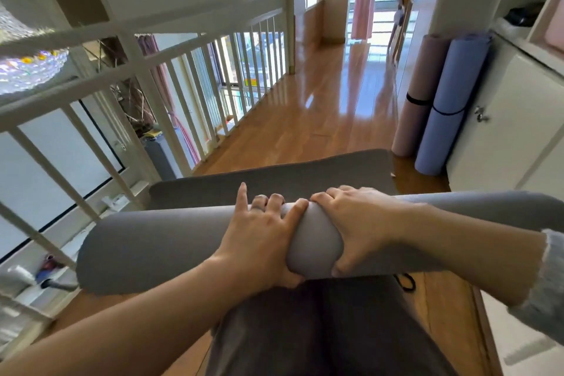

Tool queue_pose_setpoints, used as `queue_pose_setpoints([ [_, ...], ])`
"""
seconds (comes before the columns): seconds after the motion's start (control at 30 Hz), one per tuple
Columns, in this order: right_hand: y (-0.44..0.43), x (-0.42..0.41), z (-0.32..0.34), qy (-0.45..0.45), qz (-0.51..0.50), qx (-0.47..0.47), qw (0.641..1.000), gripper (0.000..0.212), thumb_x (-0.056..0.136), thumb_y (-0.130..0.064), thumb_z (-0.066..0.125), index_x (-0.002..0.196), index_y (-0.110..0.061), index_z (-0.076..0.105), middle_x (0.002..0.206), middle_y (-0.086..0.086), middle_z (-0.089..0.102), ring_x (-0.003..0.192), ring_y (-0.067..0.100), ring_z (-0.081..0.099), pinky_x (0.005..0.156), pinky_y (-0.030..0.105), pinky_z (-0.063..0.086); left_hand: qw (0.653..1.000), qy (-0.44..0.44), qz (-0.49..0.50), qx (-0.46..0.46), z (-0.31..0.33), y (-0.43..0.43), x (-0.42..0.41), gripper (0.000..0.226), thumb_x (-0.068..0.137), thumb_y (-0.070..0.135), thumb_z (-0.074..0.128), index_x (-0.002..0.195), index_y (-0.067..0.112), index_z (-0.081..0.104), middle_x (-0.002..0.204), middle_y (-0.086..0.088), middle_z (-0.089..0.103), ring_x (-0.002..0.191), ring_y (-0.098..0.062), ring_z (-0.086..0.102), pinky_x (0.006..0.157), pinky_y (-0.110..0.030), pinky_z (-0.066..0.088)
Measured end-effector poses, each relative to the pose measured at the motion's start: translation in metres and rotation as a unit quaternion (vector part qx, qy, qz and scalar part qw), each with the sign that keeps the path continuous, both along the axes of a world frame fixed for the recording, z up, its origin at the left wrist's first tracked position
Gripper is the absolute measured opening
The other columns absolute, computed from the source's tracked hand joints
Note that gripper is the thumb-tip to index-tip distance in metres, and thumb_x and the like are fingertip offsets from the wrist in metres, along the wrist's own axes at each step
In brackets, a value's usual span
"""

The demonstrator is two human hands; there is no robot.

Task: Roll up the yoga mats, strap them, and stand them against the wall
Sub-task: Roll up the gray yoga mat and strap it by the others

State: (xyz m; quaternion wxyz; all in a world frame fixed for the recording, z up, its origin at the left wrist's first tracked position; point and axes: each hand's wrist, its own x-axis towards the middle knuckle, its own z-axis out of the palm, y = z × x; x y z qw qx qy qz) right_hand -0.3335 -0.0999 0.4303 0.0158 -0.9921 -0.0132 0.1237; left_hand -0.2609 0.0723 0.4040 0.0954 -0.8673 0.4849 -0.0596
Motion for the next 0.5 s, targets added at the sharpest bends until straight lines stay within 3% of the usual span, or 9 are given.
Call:
queue_pose_setpoints([
  [0.2,0.011,-0.025,-0.009,0.028,0.01,0.023,0.999,0.102,0.063,-0.065,0.075,0.143,-0.026,0.025,0.137,-0.006,0.039,0.122,0.014,0.039,0.104,0.035,0.038,0.998,0.043,-0.006,0.036,-0.009,0.011,-0.02,0.108,0.071,0.074,0.056,0.149,0.03,-0.003,0.15,-0.009,0.022,0.136,-0.032,0.027,0.113,-0.059,-0.003],
  [0.33,0.01,-0.036,-0.014,-0.043,0.034,-0.01,0.998,0.114,0.067,-0.072,0.065,0.151,-0.022,0.007,0.143,-0.006,0.014,0.13,0.015,0.018,0.113,0.031,0.017,0.997,0.066,-0.007,0.039,-0.007,0.009,-0.017,0.11,0.071,0.073,0.059,0.149,0.03,-0.006,0.146,0.0,0.002,0.137,-0.03,0.01,0.116,-0.058,-0.001],
  [0.5,0.013,-0.041,-0.015,-0.128,0.054,-0.011,0.99,0.086,0.068,-0.071,0.059,0.136,-0.027,0.031,0.124,-0.007,0.037,0.108,0.012,0.042,0.101,0.031,0.035,0.999,0.022,-0.042,0.023,-0.006,0.009,-0.013,0.108,0.071,0.078,0.054,0.15,0.026,0.0,0.142,-0.004,0.022,0.13,-0.027,0.028,0.117,-0.047,0.011],
])
